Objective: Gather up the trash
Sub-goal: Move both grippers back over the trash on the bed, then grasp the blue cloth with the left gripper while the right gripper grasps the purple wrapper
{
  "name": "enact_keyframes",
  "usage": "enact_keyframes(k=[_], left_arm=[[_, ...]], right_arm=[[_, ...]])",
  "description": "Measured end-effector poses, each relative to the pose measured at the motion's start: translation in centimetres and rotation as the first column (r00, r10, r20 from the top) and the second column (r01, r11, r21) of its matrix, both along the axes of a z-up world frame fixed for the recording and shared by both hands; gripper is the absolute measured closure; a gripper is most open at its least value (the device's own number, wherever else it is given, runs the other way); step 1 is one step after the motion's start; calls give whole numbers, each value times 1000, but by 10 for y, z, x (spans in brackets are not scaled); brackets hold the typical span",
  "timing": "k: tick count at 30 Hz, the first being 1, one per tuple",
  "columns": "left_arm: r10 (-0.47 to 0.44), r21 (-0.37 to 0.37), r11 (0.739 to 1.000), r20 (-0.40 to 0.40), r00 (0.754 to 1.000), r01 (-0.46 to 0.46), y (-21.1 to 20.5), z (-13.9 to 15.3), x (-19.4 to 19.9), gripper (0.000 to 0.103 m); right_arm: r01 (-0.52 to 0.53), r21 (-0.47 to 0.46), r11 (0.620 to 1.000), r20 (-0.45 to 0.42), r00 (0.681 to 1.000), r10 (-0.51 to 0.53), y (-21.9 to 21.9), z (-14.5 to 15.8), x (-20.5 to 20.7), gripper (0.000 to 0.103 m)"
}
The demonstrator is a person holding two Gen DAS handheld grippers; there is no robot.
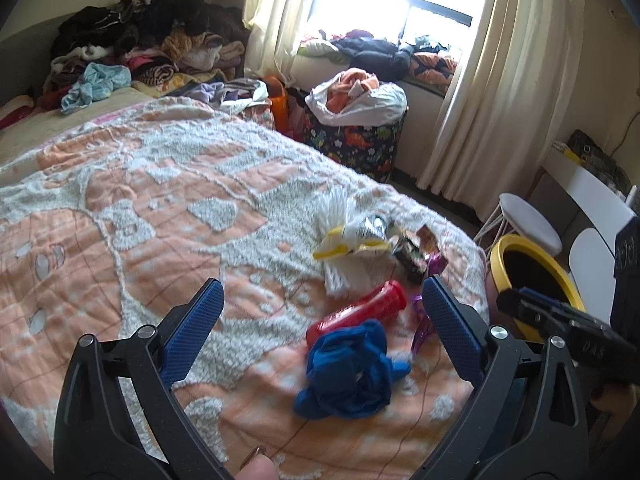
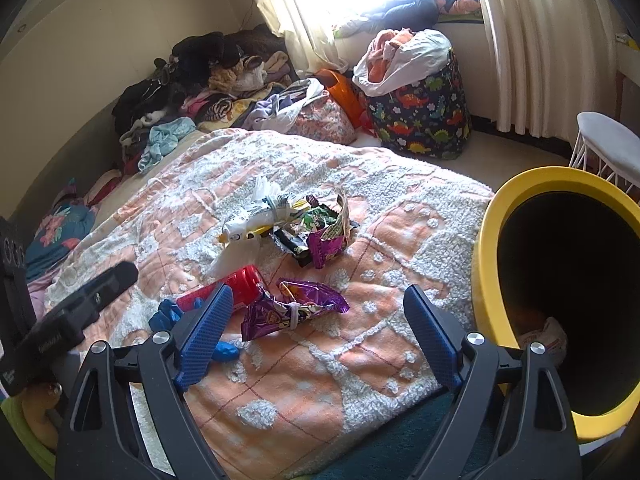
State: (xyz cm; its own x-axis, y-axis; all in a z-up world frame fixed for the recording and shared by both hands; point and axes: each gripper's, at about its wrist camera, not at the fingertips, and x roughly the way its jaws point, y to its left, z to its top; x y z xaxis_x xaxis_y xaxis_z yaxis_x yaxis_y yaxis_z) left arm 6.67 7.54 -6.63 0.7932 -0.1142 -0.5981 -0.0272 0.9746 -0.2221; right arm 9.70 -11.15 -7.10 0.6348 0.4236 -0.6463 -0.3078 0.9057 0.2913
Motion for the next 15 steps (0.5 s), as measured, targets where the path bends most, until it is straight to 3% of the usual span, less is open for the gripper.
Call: enact_keyframes(k=[8,15], left_arm=[[-81,-45,996,-110,991,76,-11,-30,-4,21],[-108,-19,994,-192,975,107,-23,-49,1,24]], right_arm=[[-1,5,1000,-34,999,1,6,-6,12,19],[-24,7,1000,-99,995,25,19,-18,26,19]])
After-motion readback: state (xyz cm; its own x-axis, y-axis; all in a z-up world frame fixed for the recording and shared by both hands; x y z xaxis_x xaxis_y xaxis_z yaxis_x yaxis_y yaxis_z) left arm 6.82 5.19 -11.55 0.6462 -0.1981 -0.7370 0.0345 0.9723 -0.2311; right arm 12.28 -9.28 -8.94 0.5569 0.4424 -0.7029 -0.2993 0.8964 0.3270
